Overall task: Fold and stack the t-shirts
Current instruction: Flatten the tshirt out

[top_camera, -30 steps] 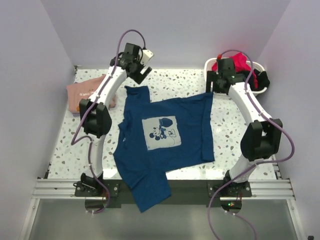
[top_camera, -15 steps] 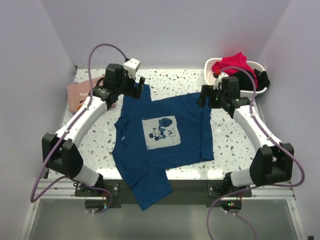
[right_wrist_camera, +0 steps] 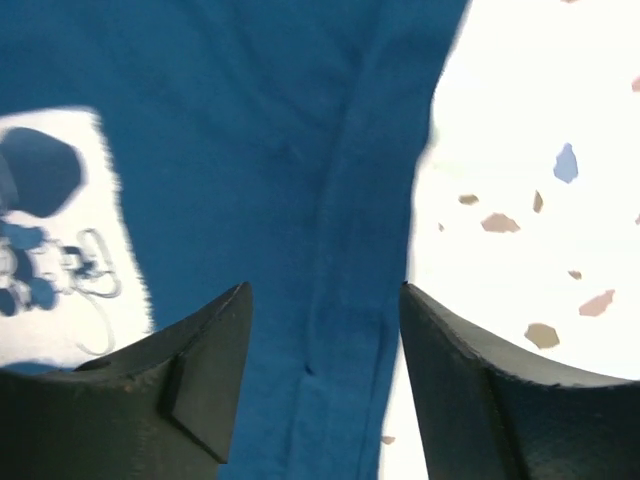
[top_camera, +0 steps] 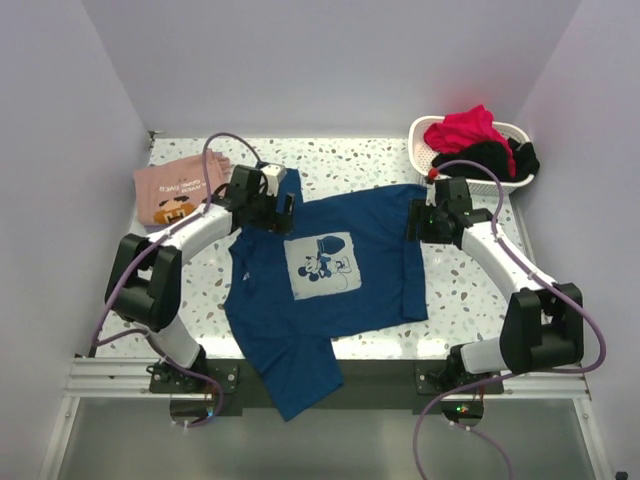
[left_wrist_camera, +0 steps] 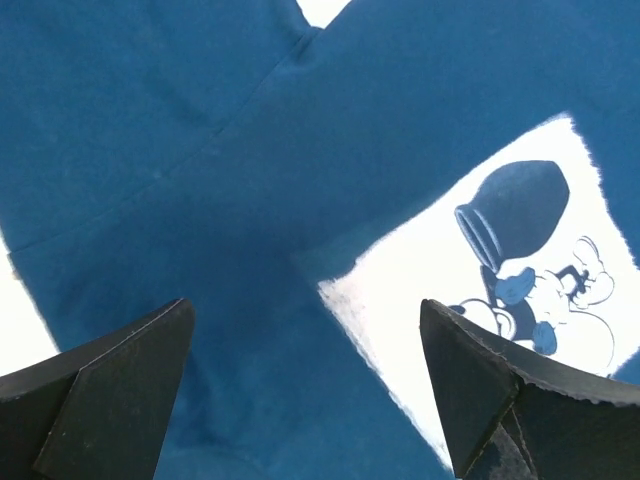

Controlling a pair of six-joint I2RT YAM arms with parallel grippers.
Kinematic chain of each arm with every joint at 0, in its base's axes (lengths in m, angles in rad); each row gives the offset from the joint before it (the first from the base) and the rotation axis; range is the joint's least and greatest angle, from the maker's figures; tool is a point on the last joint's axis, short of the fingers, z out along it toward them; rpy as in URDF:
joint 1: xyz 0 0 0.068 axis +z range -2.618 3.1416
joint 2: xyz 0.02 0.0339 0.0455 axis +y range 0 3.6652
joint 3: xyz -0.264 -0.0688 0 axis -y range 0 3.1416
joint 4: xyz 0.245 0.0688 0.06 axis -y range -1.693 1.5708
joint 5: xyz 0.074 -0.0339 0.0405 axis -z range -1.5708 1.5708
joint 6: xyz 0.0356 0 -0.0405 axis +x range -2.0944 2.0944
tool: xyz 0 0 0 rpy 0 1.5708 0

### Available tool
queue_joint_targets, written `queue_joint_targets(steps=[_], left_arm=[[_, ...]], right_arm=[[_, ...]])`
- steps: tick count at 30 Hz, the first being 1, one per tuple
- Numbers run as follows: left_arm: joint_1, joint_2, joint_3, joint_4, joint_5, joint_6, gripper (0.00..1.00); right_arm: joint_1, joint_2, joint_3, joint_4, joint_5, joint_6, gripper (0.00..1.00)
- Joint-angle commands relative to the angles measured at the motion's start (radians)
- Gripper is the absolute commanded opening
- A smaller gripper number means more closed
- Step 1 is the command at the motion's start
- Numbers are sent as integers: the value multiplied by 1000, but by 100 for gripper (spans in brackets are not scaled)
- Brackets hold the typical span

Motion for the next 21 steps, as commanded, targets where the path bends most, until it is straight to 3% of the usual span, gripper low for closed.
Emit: queue_joint_targets(steps=[1,11,21], left_arm=[[27,47,-39,94,65,-35,100],[96,131,-31,152,157,-35,100],[99,81,-54,172,85,-23,100]], right_arm=[[-1,-7,-27,-63,103,10,62],[-2,51,-65,-92,87,44,50],[-2,138,-113,-78,72,67,43]])
